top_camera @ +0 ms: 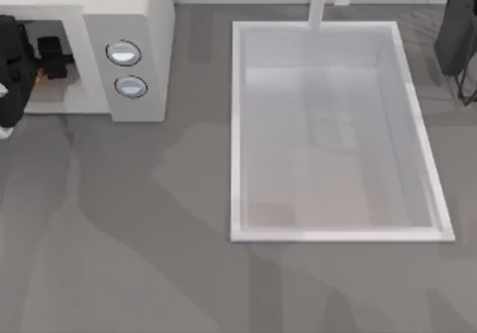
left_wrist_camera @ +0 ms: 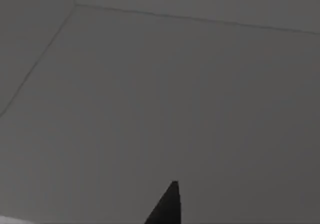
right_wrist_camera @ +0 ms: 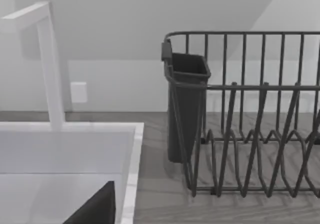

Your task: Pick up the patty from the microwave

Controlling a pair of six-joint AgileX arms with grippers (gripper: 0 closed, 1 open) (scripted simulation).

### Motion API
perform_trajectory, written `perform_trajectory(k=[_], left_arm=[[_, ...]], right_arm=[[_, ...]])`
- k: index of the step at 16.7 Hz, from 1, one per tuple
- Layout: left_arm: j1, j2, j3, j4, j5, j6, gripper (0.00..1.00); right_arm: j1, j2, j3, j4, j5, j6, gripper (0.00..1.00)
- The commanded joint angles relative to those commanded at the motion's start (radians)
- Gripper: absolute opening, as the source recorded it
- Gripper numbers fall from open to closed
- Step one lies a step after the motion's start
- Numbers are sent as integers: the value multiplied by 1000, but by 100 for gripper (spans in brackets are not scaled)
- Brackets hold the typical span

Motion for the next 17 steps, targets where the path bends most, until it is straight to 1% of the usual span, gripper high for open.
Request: perform_trajectory(k=[4, 7, 11, 12, 15, 17], left_arm=[[-178, -262, -192, -98, -169, -61, 0], [-258, -356, -279, -143, -245, -88, 0], [-268, -367, -290, -148, -255, -91, 0], [-177, -336, -334, -136, -296, -74, 0], [-186, -299, -340, -98, -294, -76, 0], [-201, -234, -353, -19, -289, -79, 0]], right_arm=[[0, 0, 0, 0, 0, 0, 100], [0, 0, 0, 0, 0, 0, 100], [0, 0, 0, 0, 0, 0, 100], [0, 0, 0, 0, 0, 0, 100], [0, 0, 0, 0, 0, 0, 100], [0, 0, 0, 0, 0, 0, 100]])
